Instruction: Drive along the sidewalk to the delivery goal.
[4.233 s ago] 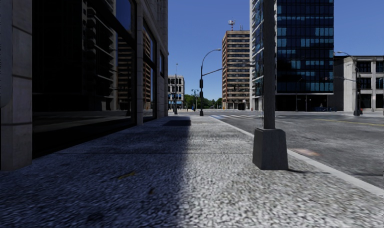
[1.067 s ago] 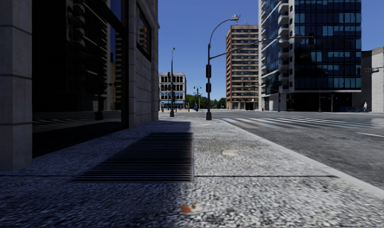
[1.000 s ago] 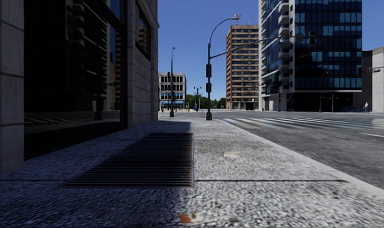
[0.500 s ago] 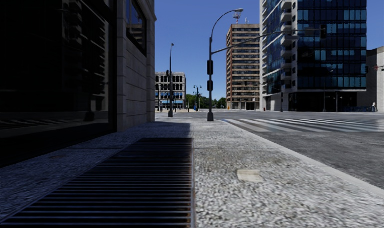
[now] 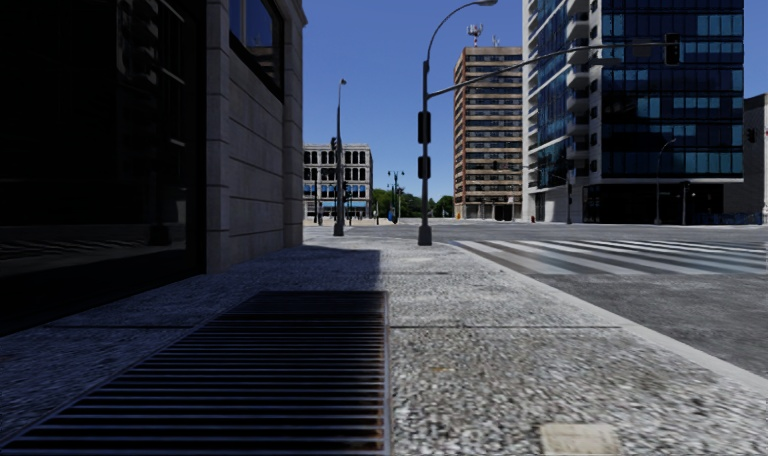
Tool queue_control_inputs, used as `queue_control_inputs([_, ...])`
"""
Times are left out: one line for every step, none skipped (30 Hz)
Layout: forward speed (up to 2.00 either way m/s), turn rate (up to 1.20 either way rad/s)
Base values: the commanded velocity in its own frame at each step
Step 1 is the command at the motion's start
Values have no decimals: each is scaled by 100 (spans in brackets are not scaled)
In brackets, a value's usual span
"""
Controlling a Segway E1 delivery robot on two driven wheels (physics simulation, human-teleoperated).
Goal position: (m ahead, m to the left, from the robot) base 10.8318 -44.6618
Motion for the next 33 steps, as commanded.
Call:
queue_control_inputs([200,0])
queue_control_inputs([200,0])
queue_control_inputs([200,0])
queue_control_inputs([200,0])
queue_control_inputs([200,0])
queue_control_inputs([200,0])
queue_control_inputs([200,0])
queue_control_inputs([200,0])
queue_control_inputs([200,0])
queue_control_inputs([200,0])
queue_control_inputs([200,0])
queue_control_inputs([200,0])
queue_control_inputs([200,0])
queue_control_inputs([200,0])
queue_control_inputs([200,0])
queue_control_inputs([200,0])
queue_control_inputs([200,0])
queue_control_inputs([200,0])
queue_control_inputs([200,0])
queue_control_inputs([200,0])
queue_control_inputs([200,0])
queue_control_inputs([200,0])
queue_control_inputs([200,0])
queue_control_inputs([200,0])
queue_control_inputs([200,0])
queue_control_inputs([200,0])
queue_control_inputs([200,0])
queue_control_inputs([200,0])
queue_control_inputs([200,0])
queue_control_inputs([200,0])
queue_control_inputs([200,0])
queue_control_inputs([200,0])
queue_control_inputs([200,0])
